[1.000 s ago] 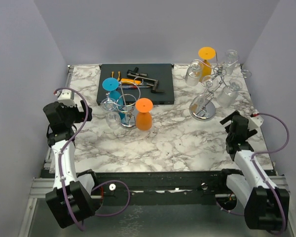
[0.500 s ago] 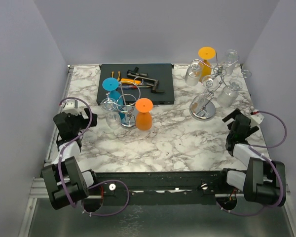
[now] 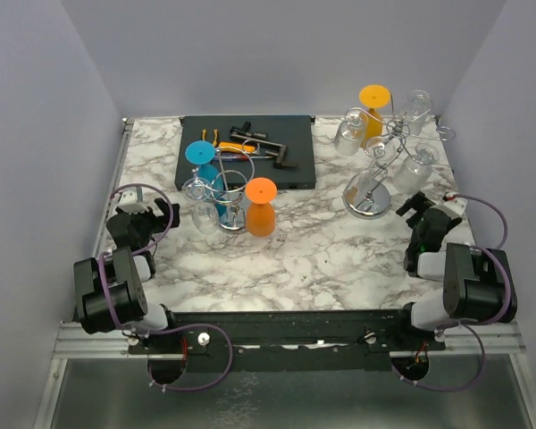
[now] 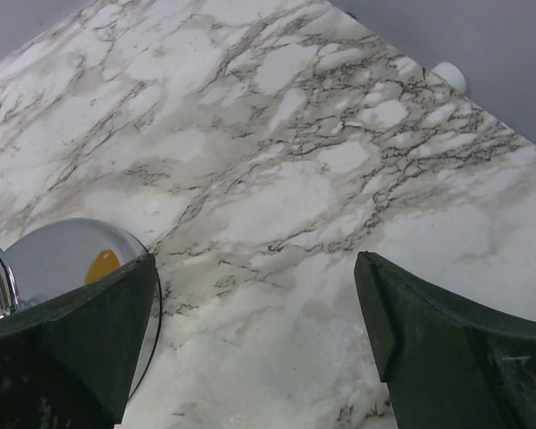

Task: Place the wine glass upside down on the wine glass rack
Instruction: Reset both arms

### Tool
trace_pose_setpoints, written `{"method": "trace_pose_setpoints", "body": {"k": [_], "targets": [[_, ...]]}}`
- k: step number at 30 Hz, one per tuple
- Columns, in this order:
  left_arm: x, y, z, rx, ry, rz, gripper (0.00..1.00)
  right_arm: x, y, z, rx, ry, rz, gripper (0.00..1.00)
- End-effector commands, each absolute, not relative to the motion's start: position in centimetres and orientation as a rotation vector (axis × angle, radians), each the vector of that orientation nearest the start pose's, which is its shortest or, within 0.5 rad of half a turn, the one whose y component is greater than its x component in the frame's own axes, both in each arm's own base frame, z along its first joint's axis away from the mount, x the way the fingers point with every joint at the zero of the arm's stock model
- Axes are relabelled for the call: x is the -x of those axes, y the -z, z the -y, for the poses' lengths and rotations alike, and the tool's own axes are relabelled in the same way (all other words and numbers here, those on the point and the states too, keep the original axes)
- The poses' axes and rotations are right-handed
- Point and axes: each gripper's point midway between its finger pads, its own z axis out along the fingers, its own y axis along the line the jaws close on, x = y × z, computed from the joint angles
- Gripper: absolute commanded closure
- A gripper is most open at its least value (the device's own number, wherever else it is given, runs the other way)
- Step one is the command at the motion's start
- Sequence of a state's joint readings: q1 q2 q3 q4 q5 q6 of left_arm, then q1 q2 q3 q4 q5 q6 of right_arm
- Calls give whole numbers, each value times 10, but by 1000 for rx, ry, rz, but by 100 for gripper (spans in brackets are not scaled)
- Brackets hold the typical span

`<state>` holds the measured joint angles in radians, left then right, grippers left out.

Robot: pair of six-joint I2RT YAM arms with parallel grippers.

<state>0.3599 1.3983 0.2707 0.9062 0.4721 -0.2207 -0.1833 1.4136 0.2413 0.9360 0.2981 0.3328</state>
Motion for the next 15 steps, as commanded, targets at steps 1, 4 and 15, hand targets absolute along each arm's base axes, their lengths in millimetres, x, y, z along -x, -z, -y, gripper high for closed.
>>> {"method": "trace_pose_setpoints", "body": {"k": [1, 4, 15], "targets": [[-367, -110, -43, 195, 312, -1631, 1, -368, -96, 105, -578, 156, -1598, 1], [-369, -113, -36, 192, 334, -1594, 1, -373, -94, 104, -565, 150, -1618, 2], [-371, -98, -11, 92, 231, -1555, 1, -365, -104, 85, -424, 96, -1559, 0]]}}
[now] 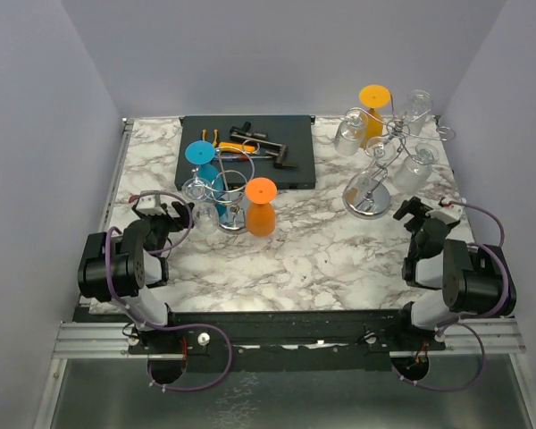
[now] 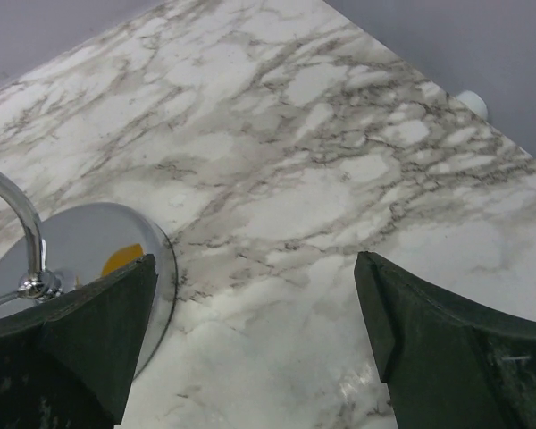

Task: Place the wine glass upside down on the wine glass rack
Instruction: Reset both arms

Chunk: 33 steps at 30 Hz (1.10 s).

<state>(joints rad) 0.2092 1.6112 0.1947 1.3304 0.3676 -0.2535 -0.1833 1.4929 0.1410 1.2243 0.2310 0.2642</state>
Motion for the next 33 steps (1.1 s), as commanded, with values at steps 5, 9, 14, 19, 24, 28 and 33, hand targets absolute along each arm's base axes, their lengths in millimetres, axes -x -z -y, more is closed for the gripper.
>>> {"method": "trace_pose_setpoints", "body": {"k": [5, 9, 14, 19, 24, 28, 33], "targets": [[-381, -89, -14, 117, 237, -1613, 1, -376, -88, 55, -225, 9, -1622, 0], [-384, -87, -14, 122, 227, -1632, 1, -376, -88, 57, -239, 21, -1620, 0], [-384, -86, -14, 122, 225, -1634, 1, -375, -89, 56, -236, 22, -1619, 0], [-384, -86, -14, 122, 225, -1635, 1, -371, -94, 52, -216, 10, -1584, 0], [-384, -86, -14, 123, 225, -1635, 1, -380, -91, 42, -134, -29, -1619, 0], [-391, -81, -6, 75, 237, -1678, 1, -384, -87, 31, -62, -70, -1651, 0], [-394, -78, -1, 51, 218, -1698, 1, -384, -87, 30, -62, -71, -1651, 0]]}}
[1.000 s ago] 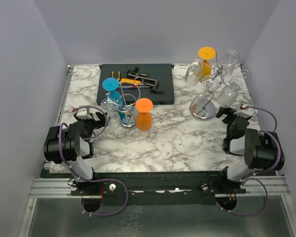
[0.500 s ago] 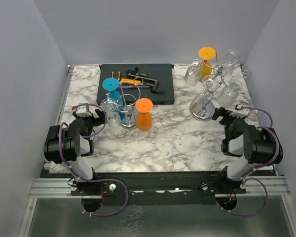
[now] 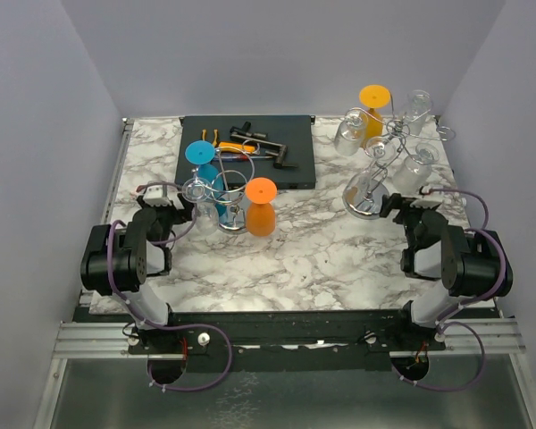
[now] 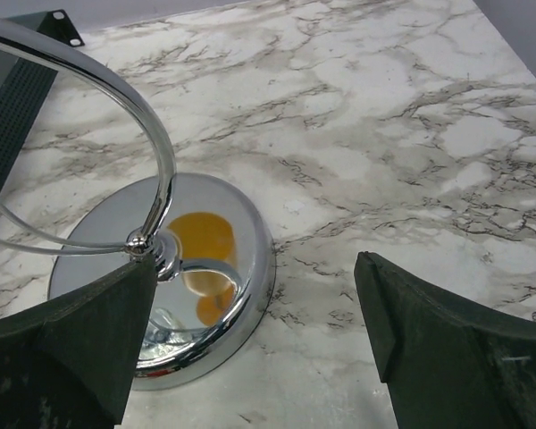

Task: Place the wine glass upside down on the wine glass rack
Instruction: Reset both arms

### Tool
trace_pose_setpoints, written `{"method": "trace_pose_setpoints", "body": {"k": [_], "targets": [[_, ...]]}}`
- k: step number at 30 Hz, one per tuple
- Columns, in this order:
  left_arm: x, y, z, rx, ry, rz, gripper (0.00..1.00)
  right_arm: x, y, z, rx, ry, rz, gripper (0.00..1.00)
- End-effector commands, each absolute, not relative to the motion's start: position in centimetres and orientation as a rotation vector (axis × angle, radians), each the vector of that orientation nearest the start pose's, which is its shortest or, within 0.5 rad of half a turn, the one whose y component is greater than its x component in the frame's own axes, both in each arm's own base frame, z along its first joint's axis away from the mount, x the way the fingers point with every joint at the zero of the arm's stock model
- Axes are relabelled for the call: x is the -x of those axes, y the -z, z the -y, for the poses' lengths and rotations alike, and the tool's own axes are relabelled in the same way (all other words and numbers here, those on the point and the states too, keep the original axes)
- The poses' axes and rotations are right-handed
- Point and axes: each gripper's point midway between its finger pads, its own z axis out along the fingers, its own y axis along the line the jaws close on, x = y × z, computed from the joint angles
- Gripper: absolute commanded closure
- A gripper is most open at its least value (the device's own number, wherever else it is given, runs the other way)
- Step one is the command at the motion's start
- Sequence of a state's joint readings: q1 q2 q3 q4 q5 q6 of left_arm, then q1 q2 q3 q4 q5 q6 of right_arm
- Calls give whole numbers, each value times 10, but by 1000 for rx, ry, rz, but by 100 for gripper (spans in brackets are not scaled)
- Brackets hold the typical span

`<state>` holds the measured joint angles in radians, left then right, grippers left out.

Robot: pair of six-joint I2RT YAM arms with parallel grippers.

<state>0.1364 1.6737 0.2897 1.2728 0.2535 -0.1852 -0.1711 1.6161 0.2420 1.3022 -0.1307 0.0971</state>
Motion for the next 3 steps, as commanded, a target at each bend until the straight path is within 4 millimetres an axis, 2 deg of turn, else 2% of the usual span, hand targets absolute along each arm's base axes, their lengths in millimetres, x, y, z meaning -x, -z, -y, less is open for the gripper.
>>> {"method": "trace_pose_setpoints", "body": {"k": [1, 3], "targets": [[-394, -78, 0, 51, 220, -1700, 1, -384, -87, 31, -61, -70, -1651, 0], [-394, -78, -1, 53, 219, -1698, 1, -384, -87, 31, -61, -70, -1651, 0]]}}
